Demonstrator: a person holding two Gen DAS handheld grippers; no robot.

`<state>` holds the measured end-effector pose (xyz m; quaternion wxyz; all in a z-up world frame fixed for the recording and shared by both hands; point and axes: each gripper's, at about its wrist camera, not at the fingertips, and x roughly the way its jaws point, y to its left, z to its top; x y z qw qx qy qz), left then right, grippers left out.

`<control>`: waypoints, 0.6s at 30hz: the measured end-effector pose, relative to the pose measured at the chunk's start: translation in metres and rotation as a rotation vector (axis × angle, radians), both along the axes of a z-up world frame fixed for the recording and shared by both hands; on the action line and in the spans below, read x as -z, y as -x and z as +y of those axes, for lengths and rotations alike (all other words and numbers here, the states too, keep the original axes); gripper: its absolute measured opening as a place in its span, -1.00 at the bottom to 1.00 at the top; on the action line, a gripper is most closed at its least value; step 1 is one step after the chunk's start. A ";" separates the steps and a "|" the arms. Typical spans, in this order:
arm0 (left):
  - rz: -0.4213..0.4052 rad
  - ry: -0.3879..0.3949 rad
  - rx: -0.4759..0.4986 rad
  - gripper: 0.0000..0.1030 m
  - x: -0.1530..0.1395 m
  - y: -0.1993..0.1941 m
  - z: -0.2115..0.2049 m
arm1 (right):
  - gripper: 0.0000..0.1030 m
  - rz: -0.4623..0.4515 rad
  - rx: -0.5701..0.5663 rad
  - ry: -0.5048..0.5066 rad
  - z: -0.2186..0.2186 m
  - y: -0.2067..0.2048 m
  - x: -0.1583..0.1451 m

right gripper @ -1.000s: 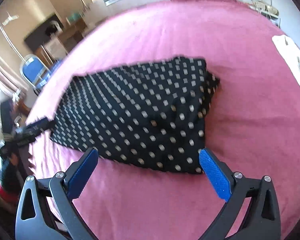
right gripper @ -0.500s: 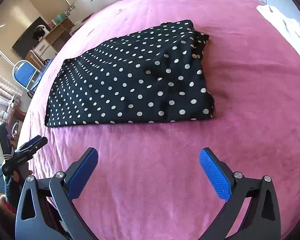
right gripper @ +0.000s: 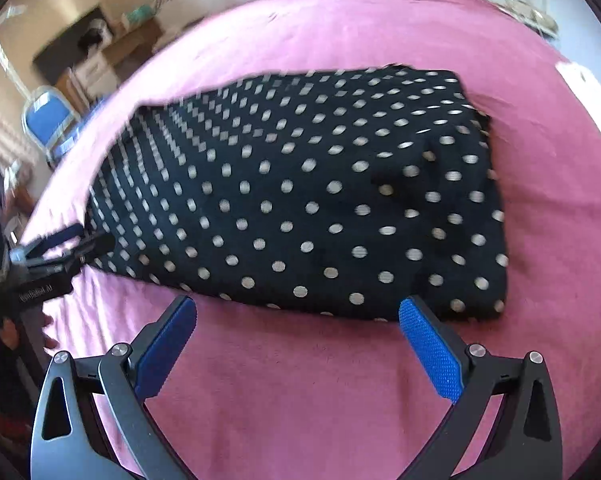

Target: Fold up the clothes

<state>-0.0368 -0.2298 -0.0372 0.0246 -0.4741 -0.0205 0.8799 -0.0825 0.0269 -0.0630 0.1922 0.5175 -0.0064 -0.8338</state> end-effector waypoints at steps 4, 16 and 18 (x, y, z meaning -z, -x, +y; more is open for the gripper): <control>0.019 -0.019 0.028 1.00 0.001 -0.011 -0.009 | 1.00 -0.051 -0.017 -0.006 0.006 0.003 0.019; 0.050 0.018 0.030 1.00 -0.014 0.016 -0.020 | 1.00 0.043 0.060 0.070 0.040 0.032 -0.008; 0.018 0.036 0.044 1.00 0.000 0.023 -0.016 | 1.00 0.016 0.061 0.073 0.042 0.039 0.001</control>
